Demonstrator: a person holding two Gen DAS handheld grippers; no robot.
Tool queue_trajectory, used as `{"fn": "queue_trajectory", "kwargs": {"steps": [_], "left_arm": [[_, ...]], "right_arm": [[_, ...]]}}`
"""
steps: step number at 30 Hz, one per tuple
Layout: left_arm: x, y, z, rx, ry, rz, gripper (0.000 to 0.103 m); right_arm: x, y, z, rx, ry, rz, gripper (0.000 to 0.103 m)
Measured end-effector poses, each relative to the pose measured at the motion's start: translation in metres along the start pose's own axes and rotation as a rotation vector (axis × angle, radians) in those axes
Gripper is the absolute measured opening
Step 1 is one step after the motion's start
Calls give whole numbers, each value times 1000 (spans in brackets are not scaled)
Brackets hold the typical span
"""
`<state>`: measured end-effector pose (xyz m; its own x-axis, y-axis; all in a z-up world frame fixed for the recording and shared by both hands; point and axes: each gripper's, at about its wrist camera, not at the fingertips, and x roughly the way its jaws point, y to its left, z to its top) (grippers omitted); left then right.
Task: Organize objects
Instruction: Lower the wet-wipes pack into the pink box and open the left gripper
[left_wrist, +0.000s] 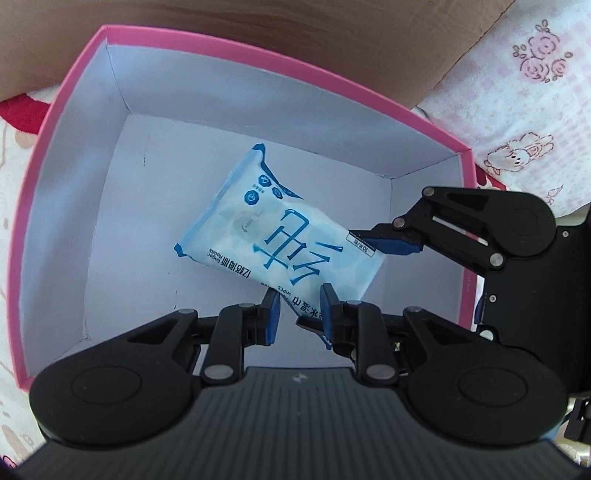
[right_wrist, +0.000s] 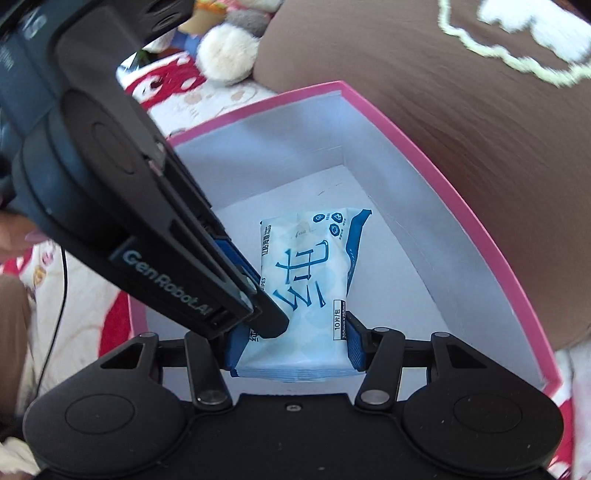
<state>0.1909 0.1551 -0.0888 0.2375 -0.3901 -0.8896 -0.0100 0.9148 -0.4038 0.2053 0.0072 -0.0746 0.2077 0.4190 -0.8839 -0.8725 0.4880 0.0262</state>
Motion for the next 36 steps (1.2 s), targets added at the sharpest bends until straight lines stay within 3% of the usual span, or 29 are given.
{"fn": "queue_trajectory", "kwargs": {"steps": [8, 16, 21, 28, 36], "left_arm": [[19, 5, 0, -19, 44, -12, 21], [13, 3, -5, 6, 58, -3, 22], [19, 11, -5, -47, 70, 8, 33], [21, 11, -7, -42, 25, 18, 35], [18, 7, -1, 39, -70, 99, 41]], "right_arm": [[10, 2, -6, -32, 53, 4, 58], [2, 7, -8, -79, 59, 43, 58], [5, 12, -8, -88, 84, 18, 58], [11, 16, -19, -109, 116, -16, 58], [5, 12, -28, -177, 217, -40, 59]]}}
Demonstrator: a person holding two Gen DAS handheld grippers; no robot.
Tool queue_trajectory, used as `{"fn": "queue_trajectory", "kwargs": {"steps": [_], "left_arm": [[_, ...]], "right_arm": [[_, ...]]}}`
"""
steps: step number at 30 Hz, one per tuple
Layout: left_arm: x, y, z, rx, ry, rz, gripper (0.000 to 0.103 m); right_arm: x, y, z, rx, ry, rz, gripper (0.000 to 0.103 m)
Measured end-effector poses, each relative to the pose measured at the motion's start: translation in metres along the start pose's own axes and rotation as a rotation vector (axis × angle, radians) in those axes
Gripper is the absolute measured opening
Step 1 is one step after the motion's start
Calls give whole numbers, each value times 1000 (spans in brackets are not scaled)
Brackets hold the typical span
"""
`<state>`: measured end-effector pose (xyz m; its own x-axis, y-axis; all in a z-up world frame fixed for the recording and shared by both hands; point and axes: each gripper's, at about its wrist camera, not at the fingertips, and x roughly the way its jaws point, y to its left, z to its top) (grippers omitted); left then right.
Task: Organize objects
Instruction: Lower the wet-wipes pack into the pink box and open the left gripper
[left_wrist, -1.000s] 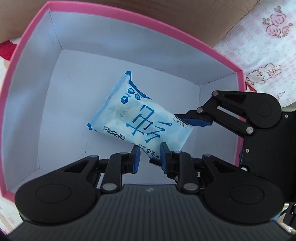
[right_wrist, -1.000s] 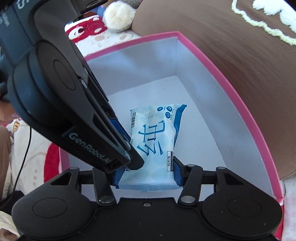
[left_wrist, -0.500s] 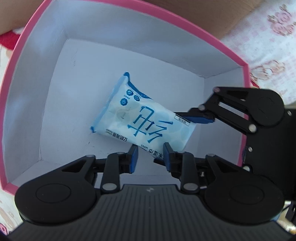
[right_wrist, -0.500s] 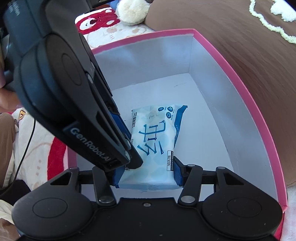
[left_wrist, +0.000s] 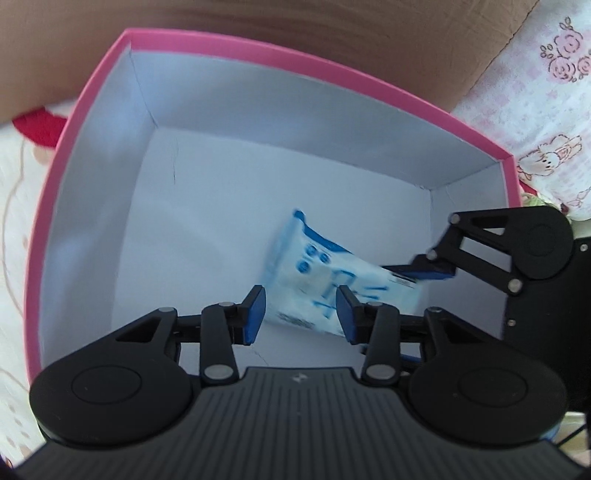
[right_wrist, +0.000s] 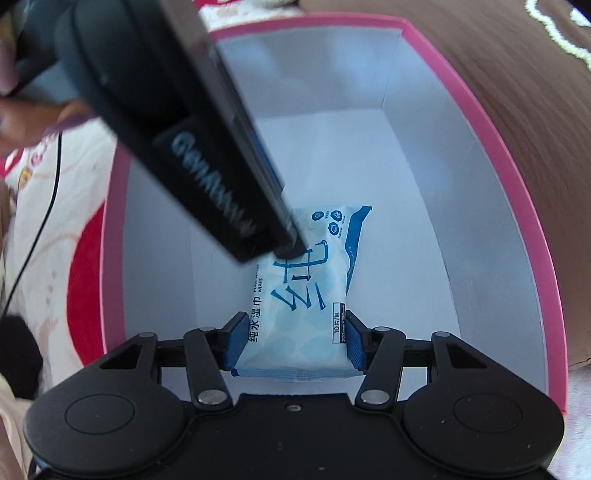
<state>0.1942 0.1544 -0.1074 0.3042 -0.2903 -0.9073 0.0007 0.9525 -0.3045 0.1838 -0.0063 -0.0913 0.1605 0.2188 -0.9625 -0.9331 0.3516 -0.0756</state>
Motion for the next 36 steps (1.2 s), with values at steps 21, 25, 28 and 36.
{"fn": "queue_trajectory", "kwargs": {"steps": [21, 25, 28, 36], "left_arm": [[37, -1, -3, -16, 73, -92, 18], [37, -9, -7, -24, 76, -102, 18], [40, -14, -9, -23, 77, -89, 18], [28, -18, -12, 0, 29, -35, 18]], "right_arm": [[-50, -2, -33, 335, -271, -103, 45], [-49, 4, -33, 349, -266, -117, 44], [-52, 6, -34, 376, -281, -122, 44], [-64, 0, -42, 516, -339, -113, 44]]}}
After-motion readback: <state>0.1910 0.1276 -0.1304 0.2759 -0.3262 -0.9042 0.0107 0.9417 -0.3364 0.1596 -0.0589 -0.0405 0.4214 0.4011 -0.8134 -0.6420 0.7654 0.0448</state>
